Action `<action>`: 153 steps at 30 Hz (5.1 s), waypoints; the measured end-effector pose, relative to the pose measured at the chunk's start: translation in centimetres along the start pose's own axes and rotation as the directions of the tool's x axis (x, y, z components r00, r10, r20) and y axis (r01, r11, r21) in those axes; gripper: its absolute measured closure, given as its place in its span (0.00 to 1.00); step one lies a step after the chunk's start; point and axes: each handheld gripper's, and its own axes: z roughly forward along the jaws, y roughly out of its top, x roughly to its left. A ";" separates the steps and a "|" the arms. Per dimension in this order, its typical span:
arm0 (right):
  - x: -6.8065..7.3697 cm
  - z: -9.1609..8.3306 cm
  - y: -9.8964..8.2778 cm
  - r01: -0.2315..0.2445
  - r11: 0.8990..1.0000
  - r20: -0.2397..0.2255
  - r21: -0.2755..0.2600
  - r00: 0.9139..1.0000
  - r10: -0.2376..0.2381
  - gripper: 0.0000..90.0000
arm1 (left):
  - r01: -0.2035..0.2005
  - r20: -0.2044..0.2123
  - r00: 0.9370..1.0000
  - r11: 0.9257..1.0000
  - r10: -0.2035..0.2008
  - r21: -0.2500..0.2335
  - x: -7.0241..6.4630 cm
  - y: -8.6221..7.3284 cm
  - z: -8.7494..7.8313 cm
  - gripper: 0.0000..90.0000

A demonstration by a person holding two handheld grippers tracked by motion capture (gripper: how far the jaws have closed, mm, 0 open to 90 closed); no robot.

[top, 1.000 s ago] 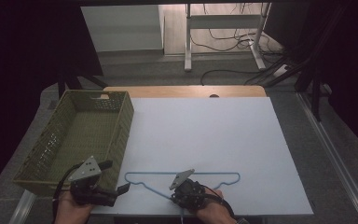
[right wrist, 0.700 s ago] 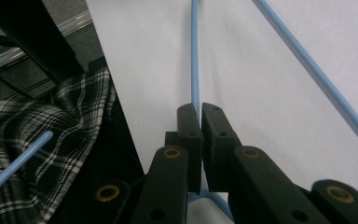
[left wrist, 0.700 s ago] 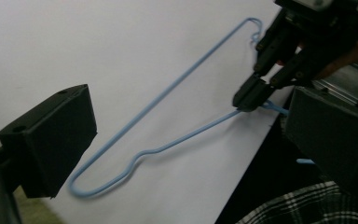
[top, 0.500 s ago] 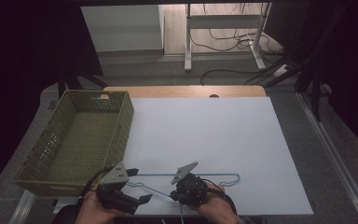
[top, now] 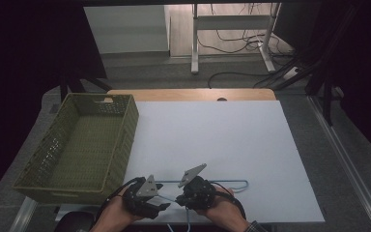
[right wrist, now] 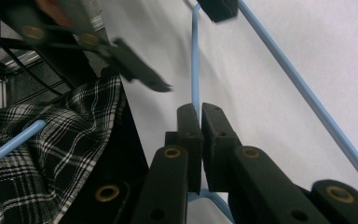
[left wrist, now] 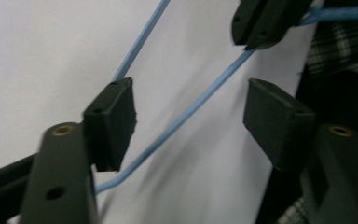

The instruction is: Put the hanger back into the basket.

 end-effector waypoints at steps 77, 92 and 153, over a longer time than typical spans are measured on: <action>-2.5 -8.4 -2.0 0.263 0.957 0.205 -0.121 0.950 -0.235 0.97 | -0.067 0.012 0.998 0.986 0.069 -0.151 3.5 5.7 -4.0 0.62; -2.9 -8.6 -2.1 0.252 0.961 0.156 -0.112 0.960 -0.234 0.95 | -0.120 0.210 0.970 0.992 0.126 -0.041 3.3 7.0 -2.7 0.97; -4.0 -12.7 -9.2 -0.155 0.923 0.181 -0.353 0.956 0.230 0.00 | 0.296 -0.120 0.929 0.898 -0.350 -0.326 14.6 0.6 -19.4 0.97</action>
